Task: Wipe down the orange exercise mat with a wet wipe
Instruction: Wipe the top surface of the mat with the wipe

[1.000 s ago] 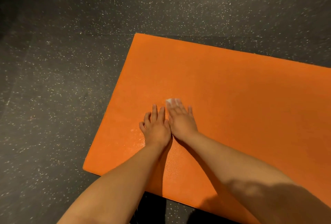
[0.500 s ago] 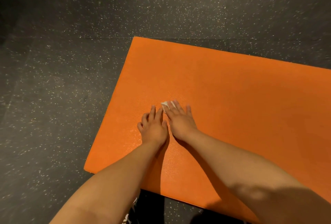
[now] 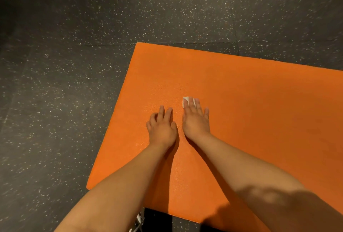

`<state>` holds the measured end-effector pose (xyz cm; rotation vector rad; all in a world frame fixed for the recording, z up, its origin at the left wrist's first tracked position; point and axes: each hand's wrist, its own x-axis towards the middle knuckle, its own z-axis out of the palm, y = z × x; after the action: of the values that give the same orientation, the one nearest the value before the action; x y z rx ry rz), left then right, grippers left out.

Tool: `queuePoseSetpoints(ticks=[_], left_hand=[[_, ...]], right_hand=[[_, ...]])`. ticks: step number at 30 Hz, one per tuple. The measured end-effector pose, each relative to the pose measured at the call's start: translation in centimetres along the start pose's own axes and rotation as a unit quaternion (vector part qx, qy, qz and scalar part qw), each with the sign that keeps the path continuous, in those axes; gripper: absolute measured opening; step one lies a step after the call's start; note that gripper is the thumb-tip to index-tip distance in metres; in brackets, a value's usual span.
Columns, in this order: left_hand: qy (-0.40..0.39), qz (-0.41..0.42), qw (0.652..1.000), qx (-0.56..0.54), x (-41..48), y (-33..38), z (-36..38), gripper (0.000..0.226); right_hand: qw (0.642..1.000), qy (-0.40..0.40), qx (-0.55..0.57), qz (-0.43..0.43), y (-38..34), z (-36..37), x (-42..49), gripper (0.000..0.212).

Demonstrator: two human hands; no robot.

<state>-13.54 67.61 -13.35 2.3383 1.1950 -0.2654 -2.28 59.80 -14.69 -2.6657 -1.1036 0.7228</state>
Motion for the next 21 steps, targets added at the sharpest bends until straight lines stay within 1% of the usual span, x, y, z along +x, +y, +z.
queuePoseSetpoints(ticks=[1, 2, 4, 6, 7, 8, 9, 11, 12, 13, 14, 16, 18, 19, 20, 21], left_hand=[[-0.001, -0.004, 1.0, 0.009, 0.2, 0.1, 0.1, 0.054], [0.005, -0.009, 1.0, 0.011, 0.5, 0.1, 0.1, 0.053], [0.016, -0.018, 1.0, 0.001, 0.6, 0.2, 0.0, 0.051], [0.029, -0.008, 1.0, 0.002, 0.7, 0.1, 0.0, 0.05], [0.033, -0.002, 0.999, 0.007, 0.8, 0.1, -0.1, 0.05], [0.035, 0.004, 0.999, 0.011, 0.9, 0.1, -0.1, 0.049], [0.033, 0.011, 0.999, 0.011, 1.1, 0.2, 0.0, 0.049], [0.021, 0.011, 1.0, 0.001, 1.4, 0.5, 0.0, 0.049], [0.018, 0.007, 1.0, -0.003, 1.7, 0.6, 0.0, 0.05], [0.016, 0.002, 1.0, -0.004, 1.9, 0.7, 0.0, 0.052], [0.014, -0.002, 1.0, -0.004, 2.1, 0.7, -0.1, 0.053], [0.008, 0.002, 1.0, 0.004, 2.3, 0.3, 0.0, 0.055], [0.003, 0.013, 1.0, 0.012, 2.3, -0.2, 0.0, 0.055], [0.003, 0.015, 1.0, 0.014, 2.2, -0.3, -0.1, 0.055], [0.002, 0.014, 1.0, 0.015, 2.2, -0.4, -0.3, 0.055], [0.0, 0.012, 1.0, 0.017, 2.3, -0.4, -0.4, 0.055]], right_hand=[[1.0, 0.001, 0.014, 0.009, -0.6, 0.0, 0.1, 0.061], [1.0, -0.004, 0.029, 0.0, -1.3, 0.2, 0.2, 0.062], [0.998, -0.024, 0.036, -0.053, -2.0, 0.9, -0.3, 0.061], [0.995, -0.023, 0.018, -0.101, -1.2, 1.1, -0.3, 0.058], [0.994, -0.015, 0.005, -0.111, -0.6, 1.0, 0.0, 0.056], [0.994, -0.002, -0.009, -0.105, -0.1, 0.8, 0.4, 0.055], [0.997, 0.012, -0.012, -0.081, 0.4, 0.6, 0.8, 0.054], [0.999, 0.031, 0.009, 0.004, 0.5, 0.1, 1.3, 0.055], [0.999, 0.038, 0.021, 0.033, 0.2, 0.0, 1.5, 0.056], [0.998, 0.038, 0.035, 0.04, -0.4, 0.0, 1.6, 0.057], [0.998, 0.026, 0.051, 0.027, -1.1, 0.0, 1.4, 0.058], [0.997, -0.003, 0.072, -0.034, -2.1, 0.2, 0.9, 0.058], [0.995, -0.016, 0.036, -0.093, -1.4, 0.4, 0.9, 0.056], [0.994, -0.009, 0.007, -0.106, -0.7, 0.3, 1.2, 0.056], [0.995, 0.001, -0.014, -0.098, 0.1, 0.2, 1.7, 0.056], [0.998, 0.012, -0.016, -0.064, 0.9, -0.2, 2.3, 0.057]])
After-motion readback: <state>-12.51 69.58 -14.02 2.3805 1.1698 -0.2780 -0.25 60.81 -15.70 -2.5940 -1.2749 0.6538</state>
